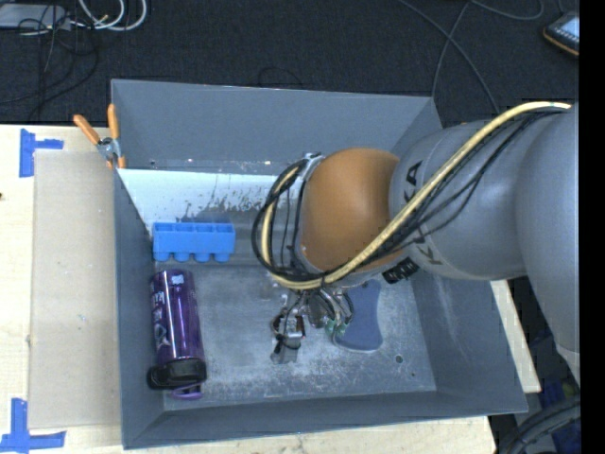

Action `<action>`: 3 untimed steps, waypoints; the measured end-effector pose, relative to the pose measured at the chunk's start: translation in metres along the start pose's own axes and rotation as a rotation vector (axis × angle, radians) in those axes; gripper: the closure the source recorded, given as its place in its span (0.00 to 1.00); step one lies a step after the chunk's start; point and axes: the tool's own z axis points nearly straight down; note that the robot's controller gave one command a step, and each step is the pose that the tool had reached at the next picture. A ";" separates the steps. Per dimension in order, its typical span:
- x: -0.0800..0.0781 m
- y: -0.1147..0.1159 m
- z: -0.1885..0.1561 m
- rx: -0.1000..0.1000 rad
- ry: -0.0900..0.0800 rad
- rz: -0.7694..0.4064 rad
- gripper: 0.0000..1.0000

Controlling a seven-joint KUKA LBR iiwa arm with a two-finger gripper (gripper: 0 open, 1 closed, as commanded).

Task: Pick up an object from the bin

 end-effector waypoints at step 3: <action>-0.065 -0.086 0.004 -0.003 -0.019 -0.199 0.00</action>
Offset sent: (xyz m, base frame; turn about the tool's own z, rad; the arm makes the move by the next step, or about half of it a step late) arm 0.0527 -0.0740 -0.0751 -0.0862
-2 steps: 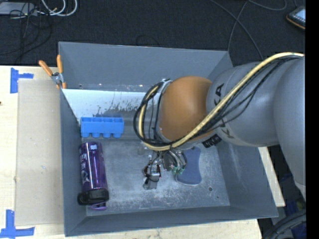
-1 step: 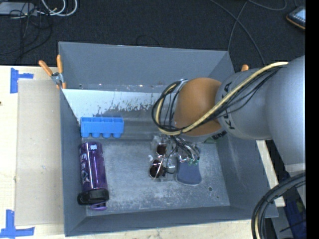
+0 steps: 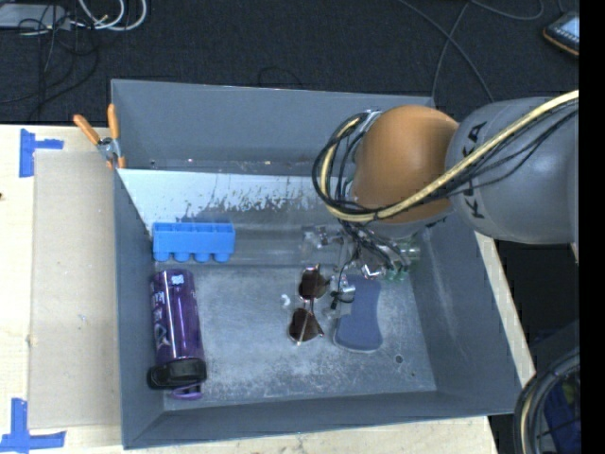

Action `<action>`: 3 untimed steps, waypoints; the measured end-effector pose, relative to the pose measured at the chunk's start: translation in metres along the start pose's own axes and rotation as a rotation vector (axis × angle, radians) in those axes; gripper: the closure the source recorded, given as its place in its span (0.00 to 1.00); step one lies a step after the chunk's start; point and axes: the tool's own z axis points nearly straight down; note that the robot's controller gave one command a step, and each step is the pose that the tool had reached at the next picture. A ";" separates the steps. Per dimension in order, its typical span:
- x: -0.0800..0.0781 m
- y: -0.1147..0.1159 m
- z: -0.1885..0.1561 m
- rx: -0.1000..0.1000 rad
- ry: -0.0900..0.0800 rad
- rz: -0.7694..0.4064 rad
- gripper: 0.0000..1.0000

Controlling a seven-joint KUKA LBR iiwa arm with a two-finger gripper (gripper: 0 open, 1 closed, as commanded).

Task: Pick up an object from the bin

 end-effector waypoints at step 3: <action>-0.003 -0.012 0.069 -0.003 0.024 -0.155 1.00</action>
Offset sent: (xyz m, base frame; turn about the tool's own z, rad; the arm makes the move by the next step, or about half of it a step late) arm 0.0273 0.0001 -0.0701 -0.3328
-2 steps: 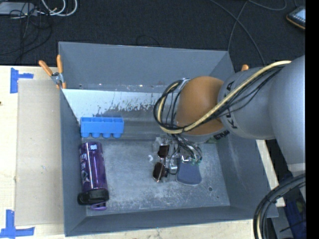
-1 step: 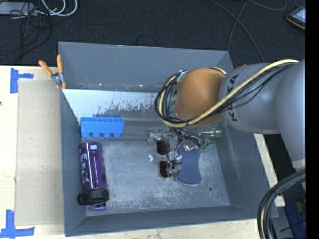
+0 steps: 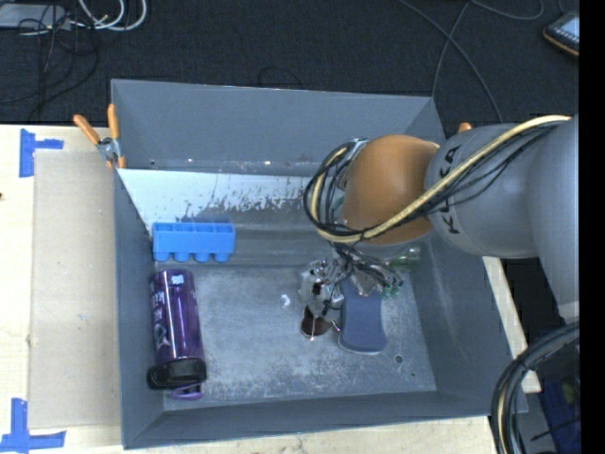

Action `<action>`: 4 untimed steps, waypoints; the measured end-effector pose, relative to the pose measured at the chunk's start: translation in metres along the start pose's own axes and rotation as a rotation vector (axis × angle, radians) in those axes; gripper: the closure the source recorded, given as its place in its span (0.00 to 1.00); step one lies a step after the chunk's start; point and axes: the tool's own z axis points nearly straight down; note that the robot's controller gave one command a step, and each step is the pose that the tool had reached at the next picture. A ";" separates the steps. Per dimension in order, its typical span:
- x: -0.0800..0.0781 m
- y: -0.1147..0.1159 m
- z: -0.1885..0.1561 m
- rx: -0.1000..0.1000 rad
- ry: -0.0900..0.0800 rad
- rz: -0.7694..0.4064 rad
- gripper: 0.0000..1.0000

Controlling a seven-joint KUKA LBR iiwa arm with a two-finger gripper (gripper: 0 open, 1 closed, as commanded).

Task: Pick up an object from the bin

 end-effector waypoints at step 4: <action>0.002 0.002 -0.068 -0.003 0.006 0.005 1.00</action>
Offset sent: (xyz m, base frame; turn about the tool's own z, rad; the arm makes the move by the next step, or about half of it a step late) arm 0.0000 -0.0002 0.0403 0.0005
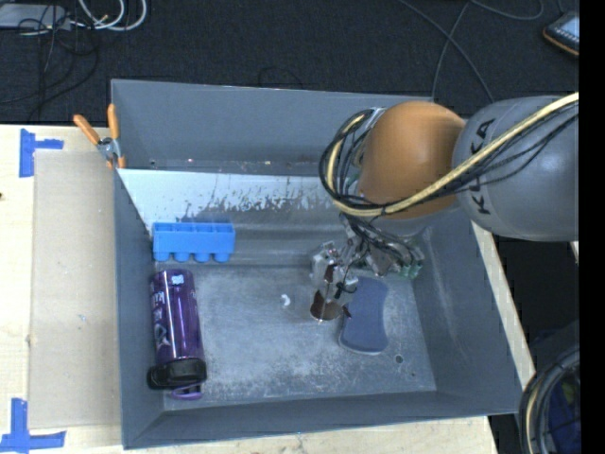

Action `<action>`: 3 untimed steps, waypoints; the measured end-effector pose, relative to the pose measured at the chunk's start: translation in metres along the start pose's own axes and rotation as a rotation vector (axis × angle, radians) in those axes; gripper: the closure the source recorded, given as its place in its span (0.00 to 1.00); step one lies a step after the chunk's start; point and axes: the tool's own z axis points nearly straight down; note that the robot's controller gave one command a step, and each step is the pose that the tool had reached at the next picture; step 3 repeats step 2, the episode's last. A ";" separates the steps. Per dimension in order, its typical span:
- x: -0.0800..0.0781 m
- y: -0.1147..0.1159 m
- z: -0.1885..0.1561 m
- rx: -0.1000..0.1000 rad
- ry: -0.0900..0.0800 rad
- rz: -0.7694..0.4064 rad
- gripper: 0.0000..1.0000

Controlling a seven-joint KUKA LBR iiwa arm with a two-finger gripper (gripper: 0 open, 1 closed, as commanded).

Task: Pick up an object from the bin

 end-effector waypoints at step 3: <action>-0.001 0.001 -0.048 0.001 -0.003 0.005 1.00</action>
Offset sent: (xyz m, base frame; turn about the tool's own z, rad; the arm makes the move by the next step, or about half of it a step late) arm 0.0012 0.0006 0.0546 0.0018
